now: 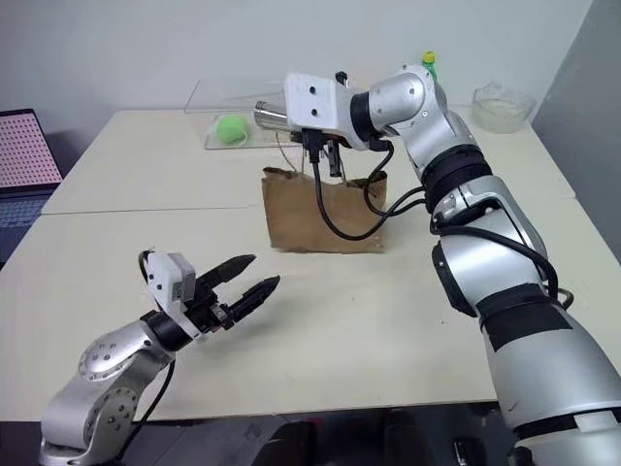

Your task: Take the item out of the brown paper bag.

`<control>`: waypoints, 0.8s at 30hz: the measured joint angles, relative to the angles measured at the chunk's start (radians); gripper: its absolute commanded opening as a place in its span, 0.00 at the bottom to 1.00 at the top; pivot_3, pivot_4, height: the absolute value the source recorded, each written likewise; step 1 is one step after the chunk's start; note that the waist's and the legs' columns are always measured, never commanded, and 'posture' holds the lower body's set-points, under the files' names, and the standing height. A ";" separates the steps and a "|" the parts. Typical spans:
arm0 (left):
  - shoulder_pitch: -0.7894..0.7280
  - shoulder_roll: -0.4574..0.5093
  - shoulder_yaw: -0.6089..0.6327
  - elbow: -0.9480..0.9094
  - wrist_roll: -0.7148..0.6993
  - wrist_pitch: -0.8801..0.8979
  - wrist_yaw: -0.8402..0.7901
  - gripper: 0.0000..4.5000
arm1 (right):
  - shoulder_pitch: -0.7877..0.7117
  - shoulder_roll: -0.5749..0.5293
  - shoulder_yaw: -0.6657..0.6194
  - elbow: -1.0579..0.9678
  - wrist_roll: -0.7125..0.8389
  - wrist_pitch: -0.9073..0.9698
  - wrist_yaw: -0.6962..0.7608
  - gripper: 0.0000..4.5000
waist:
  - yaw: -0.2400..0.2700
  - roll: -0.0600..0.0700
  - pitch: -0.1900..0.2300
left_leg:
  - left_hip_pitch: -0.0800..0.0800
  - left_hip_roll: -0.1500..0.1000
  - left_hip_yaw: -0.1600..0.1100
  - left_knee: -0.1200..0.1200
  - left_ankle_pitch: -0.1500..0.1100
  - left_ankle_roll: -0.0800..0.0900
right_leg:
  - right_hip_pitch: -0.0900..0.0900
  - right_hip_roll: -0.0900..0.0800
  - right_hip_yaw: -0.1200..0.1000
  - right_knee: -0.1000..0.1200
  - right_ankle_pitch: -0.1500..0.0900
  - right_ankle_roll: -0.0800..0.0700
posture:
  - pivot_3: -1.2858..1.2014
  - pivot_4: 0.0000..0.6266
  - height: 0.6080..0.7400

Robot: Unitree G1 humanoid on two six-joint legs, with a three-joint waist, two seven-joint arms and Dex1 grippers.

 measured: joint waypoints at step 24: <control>0.004 -0.066 -0.051 -0.056 0.076 -0.100 0.092 0.75 | 0.000 0.023 -0.002 0.063 -0.117 -0.225 -0.168 0.01 | -0.002 0.000 0.000 | 0.000 0.000 0.001 0.000 0.000 0.000 | 0.000 0.001 0.000 0.001 0.000 -0.001 | 0.52 0.24 1.00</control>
